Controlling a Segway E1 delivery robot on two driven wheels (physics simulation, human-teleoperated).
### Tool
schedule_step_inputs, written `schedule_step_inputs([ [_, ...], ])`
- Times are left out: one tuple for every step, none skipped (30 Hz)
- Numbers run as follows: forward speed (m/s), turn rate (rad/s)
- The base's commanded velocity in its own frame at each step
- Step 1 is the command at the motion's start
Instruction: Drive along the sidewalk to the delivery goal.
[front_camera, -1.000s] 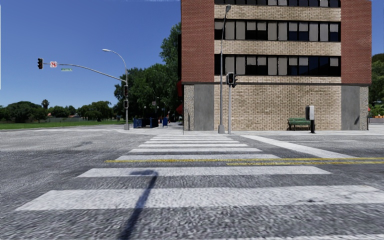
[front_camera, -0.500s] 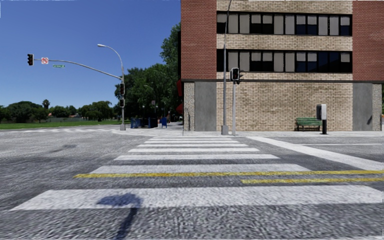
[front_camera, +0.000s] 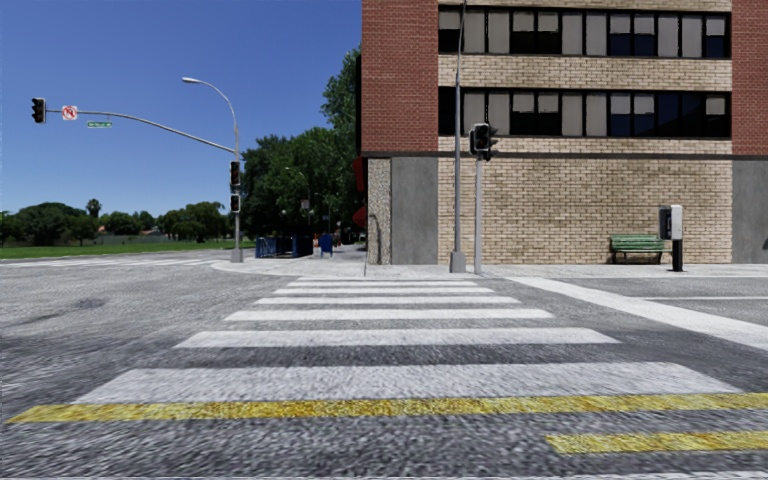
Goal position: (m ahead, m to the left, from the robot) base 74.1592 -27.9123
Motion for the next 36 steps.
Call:
schedule_step_inputs([
  [2.0,0.0],
  [2.0,0.0],
  [2.0,0.0],
  [2.0,0.0],
  [2.0,0.0],
  [2.0,0.0],
  [2.0,0.0],
  [2.0,0.0],
  [2.0,0.0],
  [2.0,0.0],
  [2.0,0.0],
  [2.0,0.0],
  [2.0,0.0],
  [2.0,0.0],
  [2.0,0.0],
  [2.0,0.0],
  [2.0,0.0],
  [2.0,0.0],
  [2.0,0.0],
  [2.0,0.0],
  [2.0,0.0],
  [2.0,0.0],
  [2.0,0.0],
  [2.0,0.0],
  [2.0,0.0],
  [2.0,0.0],
  [2.0,0.0],
  [2.0,0.0],
  [2.0,0.0],
  [2.0,0.0],
  [2.0,0.0],
  [2.0,0.0],
  [2.0,0.0],
  [2.0,0.0],
  [2.0,0.0],
  [2.0,0.0],
])
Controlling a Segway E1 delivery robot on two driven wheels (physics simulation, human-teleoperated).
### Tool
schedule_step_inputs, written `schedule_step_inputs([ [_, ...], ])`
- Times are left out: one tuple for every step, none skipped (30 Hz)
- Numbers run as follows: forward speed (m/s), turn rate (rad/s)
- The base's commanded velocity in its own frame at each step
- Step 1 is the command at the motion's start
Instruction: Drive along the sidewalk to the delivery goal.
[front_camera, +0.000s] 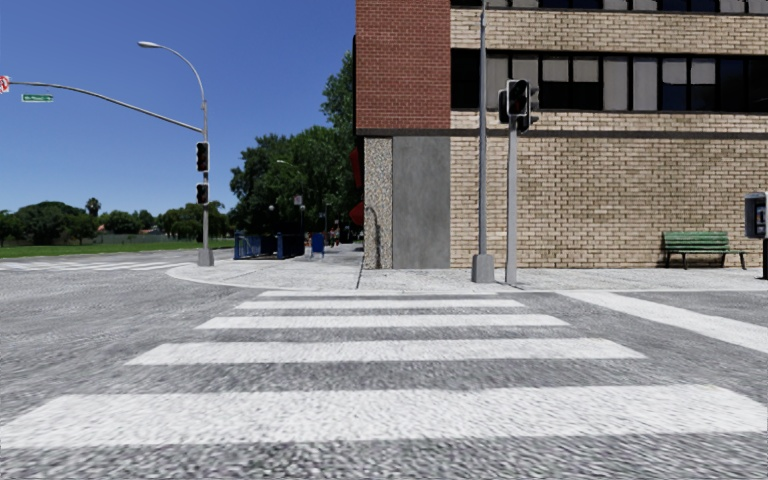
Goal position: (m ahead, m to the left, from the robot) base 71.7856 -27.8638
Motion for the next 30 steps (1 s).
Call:
schedule_step_inputs([
  [2.0,0.0],
  [2.0,0.0],
  [2.0,0.0],
  [2.0,0.0],
  [2.0,0.0],
  [2.0,0.0],
  [2.0,0.0],
  [2.0,0.0],
  [2.0,0.0],
  [2.0,0.0],
  [2.0,0.0],
  [2.0,0.0],
  [2.0,0.0],
  [2.0,0.0],
  [2.0,0.0],
  [2.0,0.0],
  [2.0,0.0],
  [2.0,0.0],
  [2.0,0.0],
  [2.0,0.0],
  [2.0,0.0],
  [2.0,0.0],
  [2.0,0.0],
  [2.0,0.0],
  [2.0,0.0],
  [2.0,0.0],
  [2.0,0.0],
  [2.0,0.0],
  [2.0,0.0],
  [2.0,0.0],
])
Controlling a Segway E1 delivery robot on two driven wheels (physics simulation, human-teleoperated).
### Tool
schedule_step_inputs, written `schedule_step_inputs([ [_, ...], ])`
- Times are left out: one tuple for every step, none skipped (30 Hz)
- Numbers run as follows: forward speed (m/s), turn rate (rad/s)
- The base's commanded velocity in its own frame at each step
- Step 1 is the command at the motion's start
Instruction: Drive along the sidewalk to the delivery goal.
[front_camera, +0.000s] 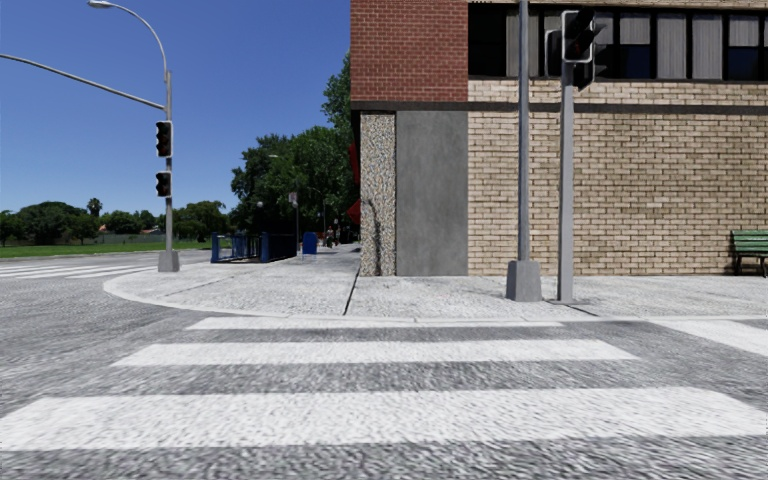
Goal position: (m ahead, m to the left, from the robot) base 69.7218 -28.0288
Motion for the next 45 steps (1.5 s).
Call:
schedule_step_inputs([
  [2.0,0.0],
  [2.0,0.0],
  [2.0,0.0],
  [2.0,0.0],
  [2.0,0.0],
  [2.0,0.0],
  [2.0,0.0],
  [2.0,0.0],
  [2.0,0.0],
  [2.0,0.0],
  [2.0,0.0],
  [2.0,0.0],
  [2.0,0.0],
  [2.0,0.0],
  [2.0,0.0],
  [2.0,0.0],
  [2.0,0.0],
  [2.0,0.0],
  [2.0,0.0],
  [2.0,0.0],
  [2.0,0.0],
  [2.0,0.0],
  [2.0,0.0],
  [2.0,0.0],
  [2.0,0.0],
  [2.0,0.0],
  [2.0,0.0],
  [2.0,0.0],
  [2.0,0.0],
  [2.0,0.0],
  [2.0,0.0],
  [2.0,0.0],
  [2.0,0.0],
  [2.0,0.0],
  [2.0,0.0],
  [2.0,0.0],
  [2.0,0.0],
  [2.0,0.0],
  [2.0,0.0],
  [2.0,0.0],
  [2.0,0.0],
  [2.0,0.0],
  [2.0,0.0],
  [1.99,0.0],
  [1.94,0.0],
])
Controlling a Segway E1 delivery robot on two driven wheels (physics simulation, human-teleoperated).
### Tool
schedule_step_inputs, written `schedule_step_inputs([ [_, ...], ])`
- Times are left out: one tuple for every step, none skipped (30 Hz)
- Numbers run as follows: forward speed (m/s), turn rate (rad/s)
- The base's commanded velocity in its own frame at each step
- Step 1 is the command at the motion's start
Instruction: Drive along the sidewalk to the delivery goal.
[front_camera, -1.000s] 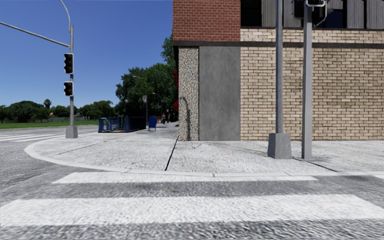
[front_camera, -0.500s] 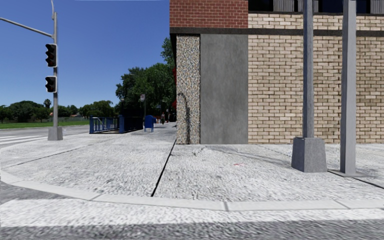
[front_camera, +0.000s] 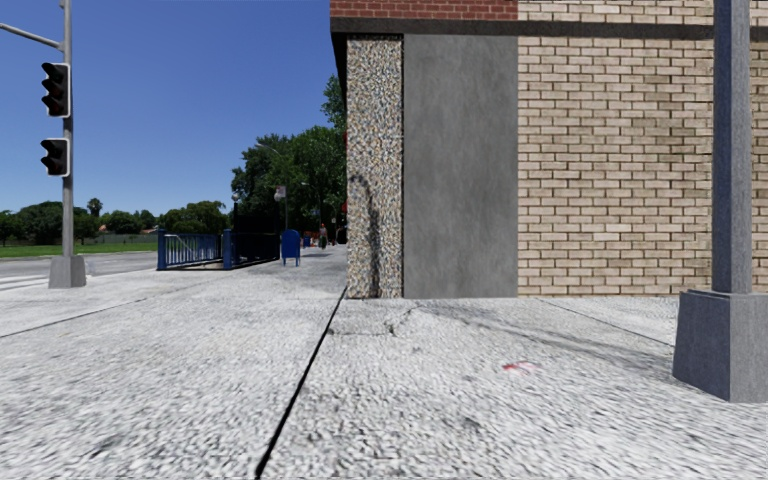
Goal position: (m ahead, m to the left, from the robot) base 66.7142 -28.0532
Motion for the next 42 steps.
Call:
schedule_step_inputs([
  [1.78,0.0],
  [1.57,0.0],
  [1.57,0.0],
  [1.39,0.0],
  [1.32,0.0],
  [1.29,0.0],
  [1.29,0.0],
  [1.29,0.0],
  [1.29,0.0],
  [1.29,0.0],
  [1.29,0.0],
  [1.28,0.0],
  [1.28,0.0],
  [1.28,0.0],
  [1.28,0.0],
  [1.28,0.0],
  [1.28,0.0],
  [1.28,0.0],
  [1.28,0.0],
  [1.28,0.0],
  [1.28,0.0],
  [1.28,0.0],
  [1.28,0.0],
  [1.28,0.0],
  [1.28,0.0],
  [1.28,0.0],
  [1.28,0.0],
  [1.28,0.0],
  [1.28,0.0],
  [1.28,0.0],
  [1.28,0.0],
  [1.28,0.0],
  [1.28,0.0],
  [1.28,0.0],
  [1.28,0.0],
  [1.28,0.0],
  [1.28,0.0],
  [1.28,0.0],
  [1.28,0.0],
  [1.28,0.0],
  [1.28,0.0],
  [1.28,0.0],
])
